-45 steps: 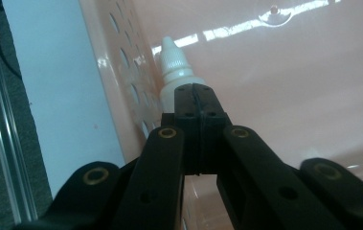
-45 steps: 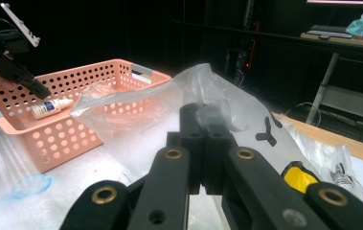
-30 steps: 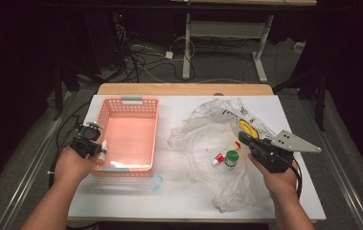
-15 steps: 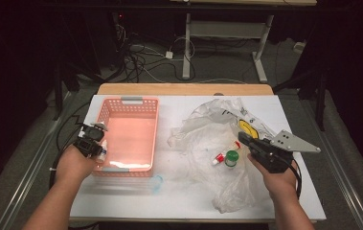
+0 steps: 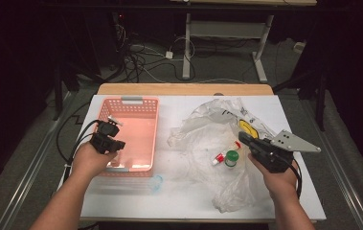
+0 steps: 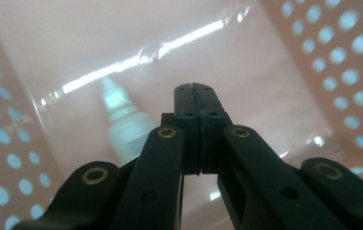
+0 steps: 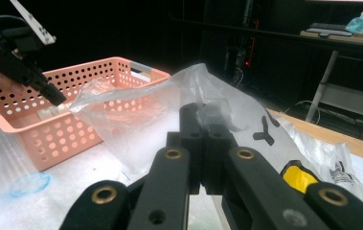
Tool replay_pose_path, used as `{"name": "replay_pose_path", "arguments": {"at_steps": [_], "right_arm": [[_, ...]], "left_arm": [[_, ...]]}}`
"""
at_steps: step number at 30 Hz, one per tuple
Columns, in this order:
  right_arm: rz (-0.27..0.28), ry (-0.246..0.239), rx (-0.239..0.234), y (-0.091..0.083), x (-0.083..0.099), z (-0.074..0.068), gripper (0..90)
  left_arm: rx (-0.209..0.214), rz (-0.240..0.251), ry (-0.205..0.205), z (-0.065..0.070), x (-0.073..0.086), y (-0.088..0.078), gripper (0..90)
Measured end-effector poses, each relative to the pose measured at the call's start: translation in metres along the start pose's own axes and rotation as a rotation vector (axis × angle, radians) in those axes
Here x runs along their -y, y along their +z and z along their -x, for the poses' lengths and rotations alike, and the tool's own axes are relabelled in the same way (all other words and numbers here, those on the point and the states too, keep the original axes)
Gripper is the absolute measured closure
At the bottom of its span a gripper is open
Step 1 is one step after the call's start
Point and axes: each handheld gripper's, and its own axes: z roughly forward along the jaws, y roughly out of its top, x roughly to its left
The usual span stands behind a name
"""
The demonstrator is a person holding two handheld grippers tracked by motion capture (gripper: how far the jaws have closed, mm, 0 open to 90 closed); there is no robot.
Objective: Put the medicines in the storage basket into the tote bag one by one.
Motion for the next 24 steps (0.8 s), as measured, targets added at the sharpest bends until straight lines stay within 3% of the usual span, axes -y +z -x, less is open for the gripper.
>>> {"name": "replay_pose_path", "arguments": {"at_steps": [2,6,8,11,15,24], "right_arm": [[0.0,0.001,0.0,0.0,0.0,0.0,90.0],[0.0,-0.002,-0.003,0.001,-0.001,-0.002,90.0],[0.003,-0.006,-0.002,0.001,-0.001,-0.002,90.0],[0.0,-0.003,-0.003,0.001,-0.001,-0.002,90.0],[-0.002,-0.001,-0.004,0.001,-0.001,-0.002,90.0],[0.002,-0.008,-0.004,0.0,-0.001,-0.001,90.0]], "left_arm": [[0.02,0.009,-0.036,-0.004,-0.001,0.0,72.2],[-0.018,-0.073,-0.066,-0.008,-0.004,0.01,43.1],[0.029,-0.126,-0.078,-0.01,-0.004,0.017,42.6],[0.054,-0.163,-0.067,-0.007,-0.009,0.023,40.8],[0.093,-0.273,-0.048,-0.004,-0.018,0.037,43.1],[0.06,-0.344,-0.03,0.005,-0.025,0.052,54.0]]}}
